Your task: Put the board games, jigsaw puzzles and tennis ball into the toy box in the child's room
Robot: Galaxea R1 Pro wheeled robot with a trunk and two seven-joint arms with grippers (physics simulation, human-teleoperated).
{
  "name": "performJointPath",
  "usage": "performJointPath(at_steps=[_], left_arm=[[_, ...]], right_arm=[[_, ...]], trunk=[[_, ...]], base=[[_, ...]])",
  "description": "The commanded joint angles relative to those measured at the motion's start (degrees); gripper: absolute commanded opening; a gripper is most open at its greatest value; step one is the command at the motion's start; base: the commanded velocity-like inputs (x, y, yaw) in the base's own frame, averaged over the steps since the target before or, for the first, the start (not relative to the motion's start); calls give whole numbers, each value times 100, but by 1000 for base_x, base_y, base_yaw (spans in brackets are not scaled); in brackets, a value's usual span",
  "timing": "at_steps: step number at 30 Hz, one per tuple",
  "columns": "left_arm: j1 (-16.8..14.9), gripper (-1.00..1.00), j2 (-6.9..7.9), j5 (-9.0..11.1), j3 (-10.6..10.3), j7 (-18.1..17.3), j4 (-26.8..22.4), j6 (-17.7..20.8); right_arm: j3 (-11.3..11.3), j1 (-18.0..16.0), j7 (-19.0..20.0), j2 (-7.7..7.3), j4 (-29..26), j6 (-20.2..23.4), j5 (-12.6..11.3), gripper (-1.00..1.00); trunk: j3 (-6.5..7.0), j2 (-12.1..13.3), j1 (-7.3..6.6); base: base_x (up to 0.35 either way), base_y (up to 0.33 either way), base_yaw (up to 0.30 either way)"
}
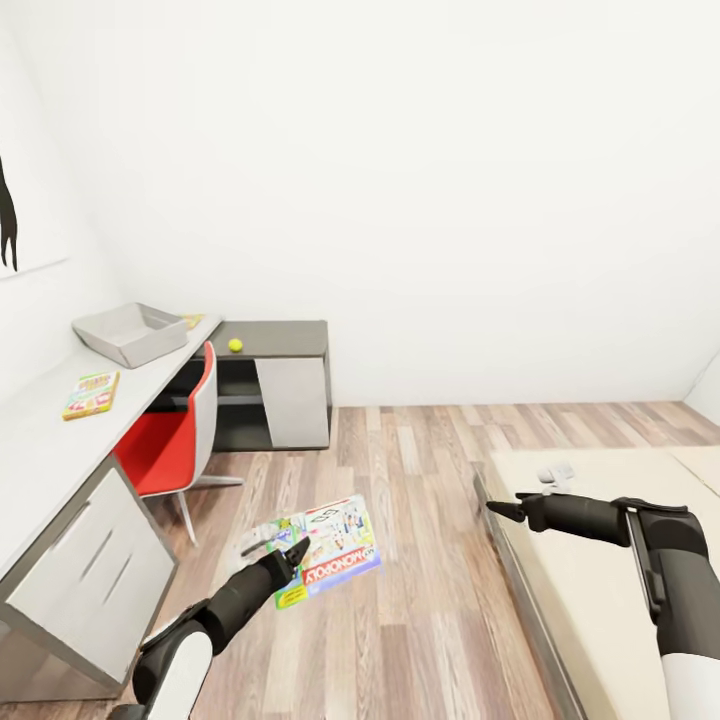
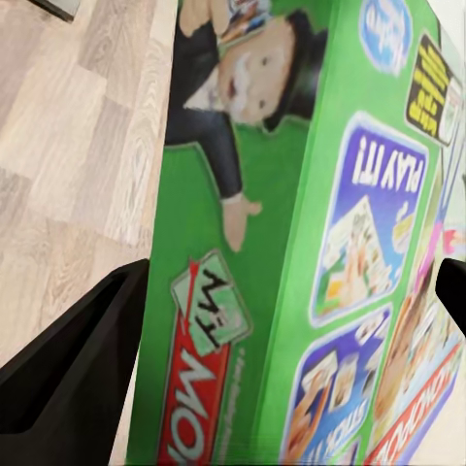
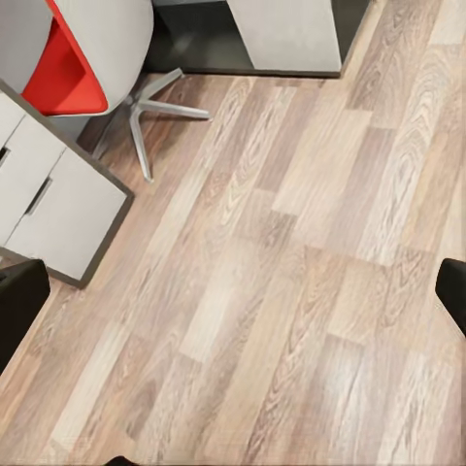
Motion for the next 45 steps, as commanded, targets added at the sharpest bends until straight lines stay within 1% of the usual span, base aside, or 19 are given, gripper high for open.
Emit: performJointPath(at_steps=[1,2,3,7,8,9,10,11,13,16,17,19,20,21,23,32,35,38,45], left_arm=[[-103,-100,19,76,43,48,-10,100],[-103,-100,19,76,43,48,-10,100],[-208,-100,33,76,104,47,-11,207],[-754,-100,58,83,482,47,-12,802],[-754,-100,58,83,482,47,-12,802],[-1248,-100,61,88,733,47,-12,1239],[-1398,-100,61,90,788,47,-12,1358],[-1398,-100,61,90,788,47,-12,1358],[-1651,-100,64,91,868,47,-13,1548],[-1890,-100,67,101,938,51,-13,1747],[-2012,-100,78,144,996,52,-13,1854],[-2055,-100,82,208,1063,50,-13,1896],[-2055,-100,82,208,1063,50,-13,1896],[-2075,-100,92,317,1135,48,-13,1934],[-2075,-100,99,363,1166,48,-13,1951],[-2063,-100,114,450,1212,46,-13,1996],[-2058,-100,100,544,1235,53,-13,2125],[-2049,-100,94,669,1320,63,-15,2212],[-2048,-100,73,792,1390,73,-18,2279]], right_arm=[[-22,-8,65,-6,-15,41,51,100],[-22,-8,65,-6,-15,41,51,100],[-39,-8,73,-16,-21,44,51,100],[-117,-12,88,-42,-37,48,50,100],[-117,-12,88,-42,-37,48,50,100],[-146,-14,92,-37,-41,45,52,100],[-149,-15,93,-32,-40,42,53,100],[-149,-15,93,-32,-40,42,53,100],[-152,-15,84,-19,-40,38,55,100],[-152,-16,66,-7,-39,35,60,100],[-160,-16,60,-13,-39,33,67,100],[-166,-16,65,-31,-39,35,64,100],[-166,-16,65,-31,-39,35,64,100],[-172,-16,54,-47,-39,33,61,100],[-175,-16,55,-56,-40,32,60,100],[-174,-16,44,-25,-47,32,65,100],[-165,-16,38,-6,-45,32,82,100],[-158,-16,36,0,-44,31,87,100],[-150,-16,37,5,-43,31,86,100]], trunk=[[-12,-12,7],[-12,-12,7],[-12,-12,7],[-12,-12,7],[-12,-12,7],[-12,-12,7],[-12,-12,7],[-12,-12,7],[-12,-12,7],[-12,-12,7],[-12,-12,7],[-12,-12,7],[-12,-12,7],[-12,-12,7],[-12,-12,7],[-12,-12,7],[-12,-12,7],[-12,-12,7],[-12,-12,7]], base=[[335,9,0],[336,7,0],[336,7,0],[338,4,0],[338,3,0],[339,2,0],[339,1,0],[339,1,0],[340,1,0],[340,1,0],[340,0,0],[340,0,0],[340,0,0],[340,0,0],[340,0,0],[322,0,0],[149,0,0],[69,0,0],[34,0,0]])
